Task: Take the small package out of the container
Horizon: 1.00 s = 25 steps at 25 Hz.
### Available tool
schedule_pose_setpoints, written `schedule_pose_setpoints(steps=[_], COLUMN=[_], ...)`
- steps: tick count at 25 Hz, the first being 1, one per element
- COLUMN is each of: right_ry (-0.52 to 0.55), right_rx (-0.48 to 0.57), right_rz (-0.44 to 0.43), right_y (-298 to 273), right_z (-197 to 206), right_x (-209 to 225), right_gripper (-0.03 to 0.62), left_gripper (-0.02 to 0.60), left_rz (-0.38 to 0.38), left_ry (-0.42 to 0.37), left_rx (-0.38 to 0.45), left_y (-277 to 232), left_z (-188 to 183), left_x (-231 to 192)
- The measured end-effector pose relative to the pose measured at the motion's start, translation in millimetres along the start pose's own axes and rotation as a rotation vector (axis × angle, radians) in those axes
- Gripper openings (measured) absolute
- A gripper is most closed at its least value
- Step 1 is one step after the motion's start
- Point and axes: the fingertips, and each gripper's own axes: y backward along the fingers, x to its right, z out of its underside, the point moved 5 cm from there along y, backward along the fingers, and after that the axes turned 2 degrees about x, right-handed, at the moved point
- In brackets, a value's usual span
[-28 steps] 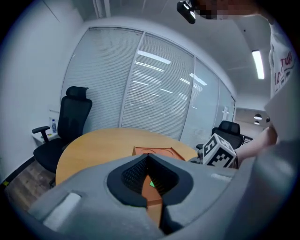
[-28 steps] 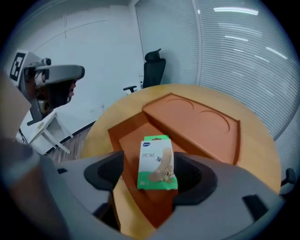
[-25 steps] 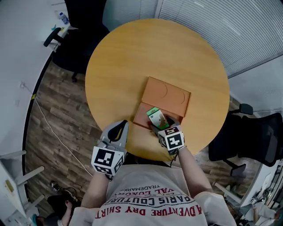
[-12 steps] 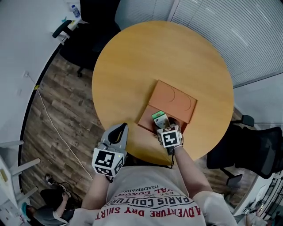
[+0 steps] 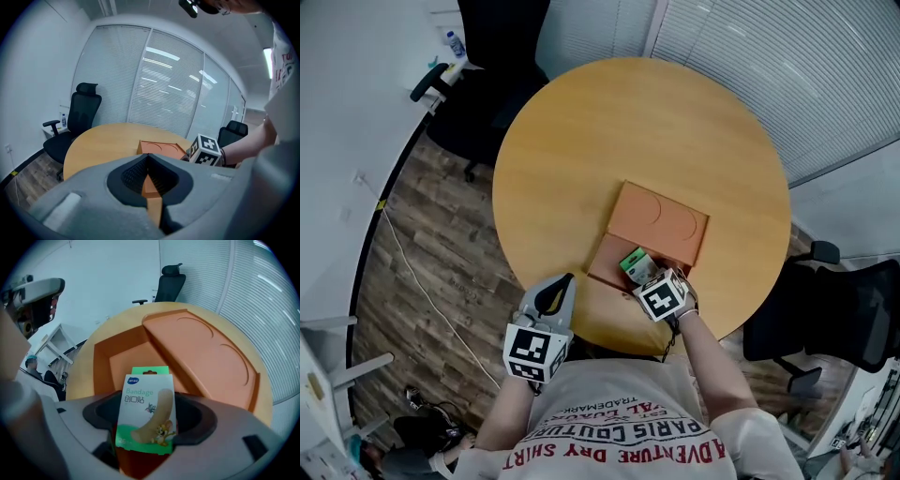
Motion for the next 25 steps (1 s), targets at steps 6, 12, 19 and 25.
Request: schedule_pose_setpoints(steps=[6, 12, 19, 25], right_ry=[0.038, -0.059, -0.285, -0.357], right_rx=[0.008, 0.13, 0.455, 0.705], right_rz=[-0.005, 0.019, 0.078, 0.231], right_y=[27.6, 62.3, 129.6, 194.6], right_z=[-1.1, -10.1, -40.0, -59.6], right_x=[0.5, -5.2, -0.9, -1.1], right_gripper=[0.357, 0.357, 0.359, 0.359], left_gripper=[0.011, 0.011, 0.011, 0.011], left_rz=[0.027, 0.067, 0.165, 0.232], left_ry=[-0.035, -0.07, -0.142, -0.178], left_rx=[0.004, 0.014, 0.055, 0.101], left_y=[-4.1, -8.0, -18.1, -19.2], left_z=[-9.6, -21.9, -50.9, -80.1], left_x=[7.6, 10.1, 13.8, 13.7])
